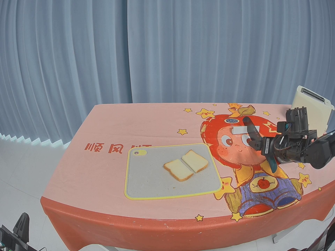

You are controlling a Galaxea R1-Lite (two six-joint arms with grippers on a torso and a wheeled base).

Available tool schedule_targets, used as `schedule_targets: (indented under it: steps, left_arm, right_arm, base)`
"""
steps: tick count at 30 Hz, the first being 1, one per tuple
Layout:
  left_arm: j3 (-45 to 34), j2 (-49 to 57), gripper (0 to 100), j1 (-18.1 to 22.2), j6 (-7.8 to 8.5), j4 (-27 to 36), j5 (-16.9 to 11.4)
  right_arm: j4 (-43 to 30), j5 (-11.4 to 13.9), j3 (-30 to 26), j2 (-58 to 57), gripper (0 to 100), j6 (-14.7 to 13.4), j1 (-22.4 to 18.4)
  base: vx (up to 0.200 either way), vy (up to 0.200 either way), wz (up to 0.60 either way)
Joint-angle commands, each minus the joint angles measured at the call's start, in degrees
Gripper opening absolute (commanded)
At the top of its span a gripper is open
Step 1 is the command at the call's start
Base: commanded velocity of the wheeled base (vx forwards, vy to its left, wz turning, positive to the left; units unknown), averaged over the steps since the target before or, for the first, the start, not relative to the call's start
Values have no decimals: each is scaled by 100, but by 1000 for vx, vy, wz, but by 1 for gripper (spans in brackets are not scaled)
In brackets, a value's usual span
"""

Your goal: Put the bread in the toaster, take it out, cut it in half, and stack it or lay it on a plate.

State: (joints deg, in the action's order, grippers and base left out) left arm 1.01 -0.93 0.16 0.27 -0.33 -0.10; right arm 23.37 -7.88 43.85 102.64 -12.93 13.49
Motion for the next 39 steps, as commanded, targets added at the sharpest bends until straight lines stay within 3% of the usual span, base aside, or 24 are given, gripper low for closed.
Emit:
schedule_targets:
  steps: [1,11,34,37,39]
  left_arm:
    - [-101,93,0,2,0,-2,1]
    - [-101,93,0,2,0,-2,1]
    - [-101,93,0,2,0,-2,1]
    - [-101,93,0,2,0,-2,1]
    - [-101,93,0,2,0,-2,1]
  right_arm:
    - [1,-4,1,-60,100,1,4]
    - [-8,5,-26,-350,100,10,13]
    - [-8,40,-307,-1563,100,-60,470]
    - [-17,40,-368,-1932,100,-218,549]
    - [-8,14,-386,-2047,100,-596,619]
  base:
    - [0,0,0]
    - [0,0,0]
    - [0,0,0]
    - [0,0,0]
    - [0,0,0]
